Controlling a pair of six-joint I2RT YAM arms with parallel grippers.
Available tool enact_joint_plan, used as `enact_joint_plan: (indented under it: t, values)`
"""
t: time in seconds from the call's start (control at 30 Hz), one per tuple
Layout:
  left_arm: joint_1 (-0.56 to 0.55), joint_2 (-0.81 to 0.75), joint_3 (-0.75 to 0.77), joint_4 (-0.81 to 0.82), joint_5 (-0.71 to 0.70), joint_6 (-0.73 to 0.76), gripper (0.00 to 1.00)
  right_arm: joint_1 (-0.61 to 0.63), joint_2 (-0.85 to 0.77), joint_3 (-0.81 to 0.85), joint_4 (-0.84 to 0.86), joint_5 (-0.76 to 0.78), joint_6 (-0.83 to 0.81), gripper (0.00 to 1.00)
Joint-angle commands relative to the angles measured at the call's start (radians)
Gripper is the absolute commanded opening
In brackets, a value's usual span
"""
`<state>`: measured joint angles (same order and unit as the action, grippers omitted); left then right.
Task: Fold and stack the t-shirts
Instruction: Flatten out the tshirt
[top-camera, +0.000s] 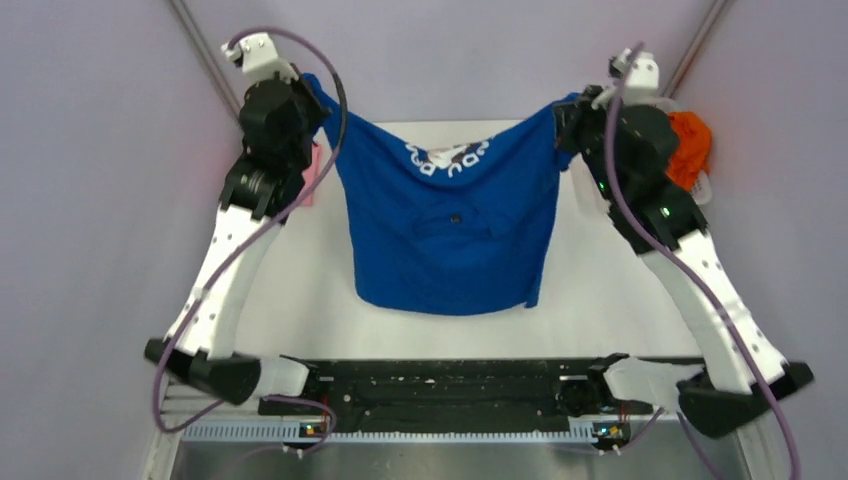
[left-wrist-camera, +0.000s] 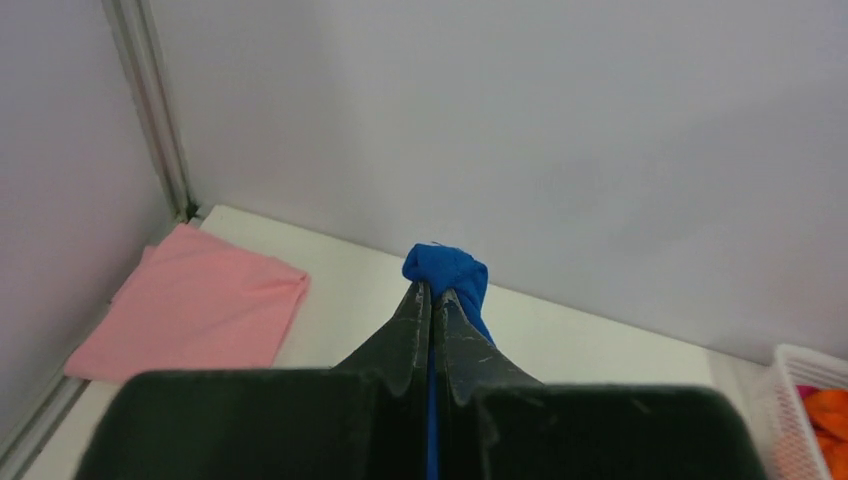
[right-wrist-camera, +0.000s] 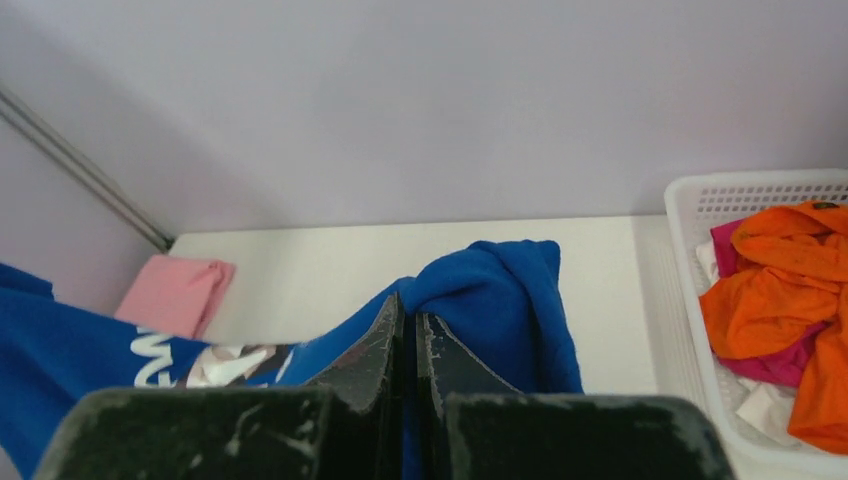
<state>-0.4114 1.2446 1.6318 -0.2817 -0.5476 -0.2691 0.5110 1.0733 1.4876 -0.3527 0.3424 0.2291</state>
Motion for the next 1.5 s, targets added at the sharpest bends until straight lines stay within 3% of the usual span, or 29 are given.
enact_joint_plan:
  t: [0.0,0.13,0.27,0.53,0.7,0.87,0.9,0.93,0.97,1.0,1.13,1.2,1.23,1.37,1.47]
  values:
    - [0.176,0.208,0.299,-0.097,0.22,-0.08,0.0,-0.167,0.217,0.219,0.073,-0.145,0.017,0.0]
    - [0.234,0.326,0.565,-0.167,0.294,-0.092,0.0,-0.291,0.353,0.438,0.052,-0.311,0.083,0.0]
    - [0.279,0.275,0.545,-0.199,0.276,-0.078,0.0,-0.352,0.352,0.488,-0.022,-0.424,0.094,0.0]
    - [0.304,0.018,0.042,-0.334,0.234,-0.124,0.0,-0.447,0.198,0.166,-0.262,-0.549,0.104,0.0]
    - [0.304,-0.064,-0.293,-0.375,0.254,-0.202,0.0,-0.452,0.176,-0.069,-0.347,-0.554,0.074,0.0]
    - [0.305,0.045,-0.543,-0.273,0.296,-0.251,0.0,-0.453,0.315,-0.261,-0.262,-0.455,0.114,0.0]
    - [0.306,0.097,-0.544,-0.288,0.299,-0.261,0.0,-0.454,0.364,-0.266,-0.245,-0.439,0.118,0.04]
    - [0.306,0.145,-0.54,-0.305,0.301,-0.272,0.0,-0.453,0.413,-0.263,-0.223,-0.42,0.12,0.15]
    - [0.306,0.19,-0.527,-0.323,0.306,-0.28,0.04,-0.453,0.463,-0.252,-0.215,-0.404,0.124,0.3]
    - [0.307,0.23,-0.502,-0.357,0.309,-0.285,0.15,-0.455,0.509,-0.237,-0.216,-0.398,0.117,0.39]
    - [0.306,0.29,-0.431,-0.435,0.33,-0.299,0.51,-0.454,0.581,-0.217,-0.211,-0.332,0.12,0.59]
    - [0.306,0.268,-0.421,-0.428,0.347,-0.294,0.78,-0.453,0.566,-0.224,-0.21,-0.286,0.122,0.69]
    - [0.306,0.259,-0.41,-0.428,0.364,-0.291,0.85,-0.454,0.552,-0.23,-0.211,-0.277,0.116,0.73]
    - [0.299,0.238,-0.373,-0.38,0.502,-0.27,0.98,-0.428,0.455,-0.285,-0.211,-0.265,0.114,0.93]
    - [0.288,0.257,-0.367,-0.288,0.64,-0.268,0.99,-0.383,0.361,-0.372,-0.201,-0.263,0.146,0.95]
